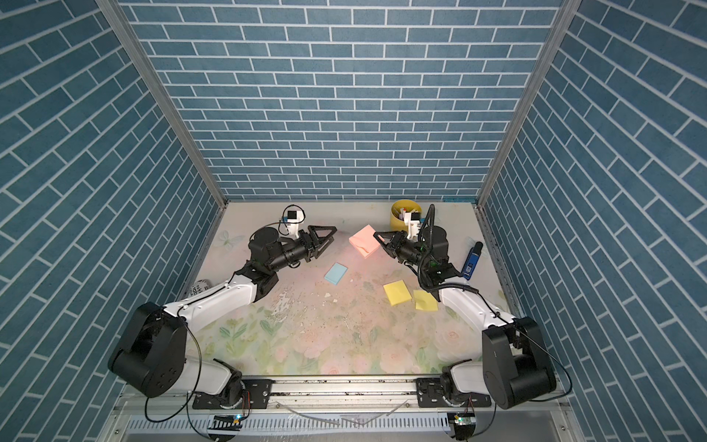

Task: Tear off pages from different memo pads
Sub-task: Adjust the memo pad.

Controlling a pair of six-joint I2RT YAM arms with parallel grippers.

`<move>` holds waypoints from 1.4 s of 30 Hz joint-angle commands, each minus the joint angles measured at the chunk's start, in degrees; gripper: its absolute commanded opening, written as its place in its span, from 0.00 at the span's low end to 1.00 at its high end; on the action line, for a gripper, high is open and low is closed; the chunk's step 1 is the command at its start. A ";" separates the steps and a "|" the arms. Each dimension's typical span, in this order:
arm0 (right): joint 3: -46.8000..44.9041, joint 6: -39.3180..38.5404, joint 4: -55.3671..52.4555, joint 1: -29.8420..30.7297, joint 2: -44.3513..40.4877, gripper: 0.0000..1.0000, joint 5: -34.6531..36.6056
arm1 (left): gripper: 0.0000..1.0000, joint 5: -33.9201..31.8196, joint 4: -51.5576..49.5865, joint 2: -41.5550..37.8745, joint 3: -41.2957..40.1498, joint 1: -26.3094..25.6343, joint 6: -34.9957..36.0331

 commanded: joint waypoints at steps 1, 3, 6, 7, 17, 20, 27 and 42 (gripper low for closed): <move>-0.70 4.71 3.31 -0.05 -2.23 0.00 8.46 | 0.68 -8.75 4.78 -0.42 -2.56 -4.54 4.07; -0.91 5.65 3.40 0.36 -2.62 0.00 10.46 | 0.69 -9.82 7.05 0.34 -3.39 -6.96 4.61; -1.40 6.11 3.72 0.99 -3.08 0.00 12.93 | 0.67 -11.42 9.94 1.51 -4.21 -9.44 4.06; -1.42 6.25 3.83 1.20 -3.01 0.00 13.26 | 0.67 -11.75 10.02 1.84 -3.98 -10.08 4.45; -2.39 9.06 8.76 3.41 -0.75 0.00 15.09 | 0.57 -12.38 15.67 8.02 -1.09 -14.48 2.21; -2.30 9.46 9.17 4.11 -0.58 0.00 15.27 | 0.54 -12.23 15.71 9.29 -0.43 -14.54 1.71; -2.97 10.05 10.36 4.75 -0.05 0.00 15.66 | 0.59 -12.32 17.07 9.06 0.07 -14.53 1.62; -3.33 11.74 11.97 5.58 -0.02 0.00 15.31 | 0.44 -11.23 20.14 10.95 0.20 -13.59 -0.57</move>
